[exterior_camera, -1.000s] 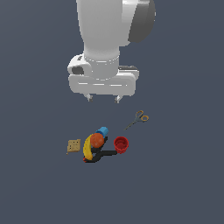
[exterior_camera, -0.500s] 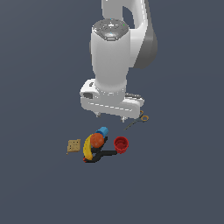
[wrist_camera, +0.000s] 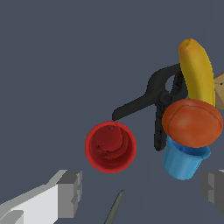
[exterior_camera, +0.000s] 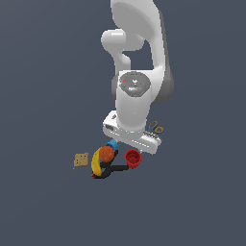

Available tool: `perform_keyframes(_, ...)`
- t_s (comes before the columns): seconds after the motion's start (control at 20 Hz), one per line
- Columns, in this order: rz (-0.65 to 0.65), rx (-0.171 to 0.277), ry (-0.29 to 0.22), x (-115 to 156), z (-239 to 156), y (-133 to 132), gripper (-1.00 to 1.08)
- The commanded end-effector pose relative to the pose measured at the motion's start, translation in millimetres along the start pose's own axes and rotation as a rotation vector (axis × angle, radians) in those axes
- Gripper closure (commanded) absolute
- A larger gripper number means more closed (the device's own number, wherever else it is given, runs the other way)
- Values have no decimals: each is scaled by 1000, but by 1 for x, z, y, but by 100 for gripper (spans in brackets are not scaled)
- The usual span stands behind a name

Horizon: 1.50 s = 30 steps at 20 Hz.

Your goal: Pick up a designated object from a clutter of objects.

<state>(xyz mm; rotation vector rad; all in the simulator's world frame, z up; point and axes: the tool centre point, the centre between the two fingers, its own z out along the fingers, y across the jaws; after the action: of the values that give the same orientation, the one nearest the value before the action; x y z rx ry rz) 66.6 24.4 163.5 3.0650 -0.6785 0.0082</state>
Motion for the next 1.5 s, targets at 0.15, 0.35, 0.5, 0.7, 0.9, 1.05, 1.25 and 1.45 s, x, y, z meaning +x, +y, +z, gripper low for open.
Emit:
perform_keyframes(0.15, 91, 1, -3, -1, 37, -13, -92)
perform_keyframes(0.35, 133, 1, -5, -3, 54, -18, -92)
perform_keyframes(0.5, 153, 1, -5, -3, 62, -21, -92)
perform_keyframes(0.7, 162, 1, -6, -4, 66, -22, -92)
perform_keyframes(0.9, 158, 0, -7, -4, 69, -22, -92)
perform_keyframes(1.05, 159, 0, -6, -5, 79, -21, -92)
perform_keyframes(1.25, 160, 0, -6, -5, 101, -21, -92)
perform_keyframes(1.45, 162, 1, -6, -5, 114, -22, -92)
